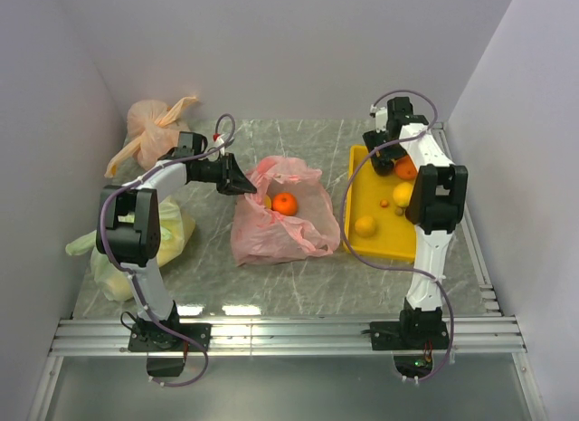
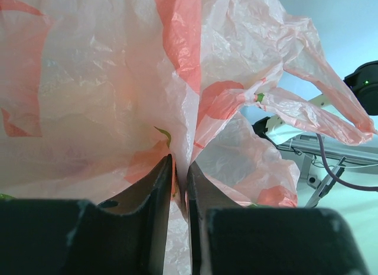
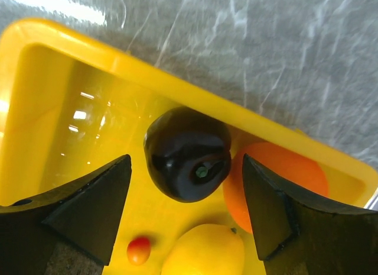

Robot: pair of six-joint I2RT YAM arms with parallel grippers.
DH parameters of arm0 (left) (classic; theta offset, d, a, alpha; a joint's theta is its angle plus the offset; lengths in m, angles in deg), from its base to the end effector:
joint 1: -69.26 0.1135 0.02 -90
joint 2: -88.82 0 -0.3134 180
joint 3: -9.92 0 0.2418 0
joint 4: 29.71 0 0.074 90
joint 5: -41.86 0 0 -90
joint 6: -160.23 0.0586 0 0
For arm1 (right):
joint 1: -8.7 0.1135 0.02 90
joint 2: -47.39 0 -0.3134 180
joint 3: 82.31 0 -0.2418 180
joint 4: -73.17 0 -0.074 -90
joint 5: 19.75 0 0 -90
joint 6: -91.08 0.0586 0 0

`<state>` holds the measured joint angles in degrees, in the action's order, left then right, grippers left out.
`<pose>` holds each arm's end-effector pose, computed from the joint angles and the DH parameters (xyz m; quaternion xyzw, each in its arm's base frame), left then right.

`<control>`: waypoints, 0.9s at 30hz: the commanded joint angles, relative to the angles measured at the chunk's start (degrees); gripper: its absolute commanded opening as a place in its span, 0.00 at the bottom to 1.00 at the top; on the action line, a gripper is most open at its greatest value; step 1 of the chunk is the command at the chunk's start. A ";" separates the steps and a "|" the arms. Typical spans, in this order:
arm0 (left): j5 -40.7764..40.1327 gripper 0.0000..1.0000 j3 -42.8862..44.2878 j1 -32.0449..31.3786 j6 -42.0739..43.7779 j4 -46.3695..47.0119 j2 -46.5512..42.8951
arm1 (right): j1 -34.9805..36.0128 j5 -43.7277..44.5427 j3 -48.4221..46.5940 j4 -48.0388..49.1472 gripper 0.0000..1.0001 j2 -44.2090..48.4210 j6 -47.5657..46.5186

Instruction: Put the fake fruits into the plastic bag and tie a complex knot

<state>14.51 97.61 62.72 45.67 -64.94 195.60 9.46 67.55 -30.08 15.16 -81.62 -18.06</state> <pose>0.3893 -0.0970 0.2525 0.0300 0.8281 -0.5469 0.1195 0.5267 0.0097 0.2379 -0.1727 0.9484 -0.0199 0.2653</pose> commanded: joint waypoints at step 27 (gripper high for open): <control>4.23 0.21 -0.90 0.22 0.56 1.44 -1.84 | 8.53 -36.06 37.54 -2.86 0.41 42.15 -6.17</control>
<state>15.91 97.45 62.83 46.00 -64.59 195.71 13.43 40.36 3.58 13.52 -45.06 -21.49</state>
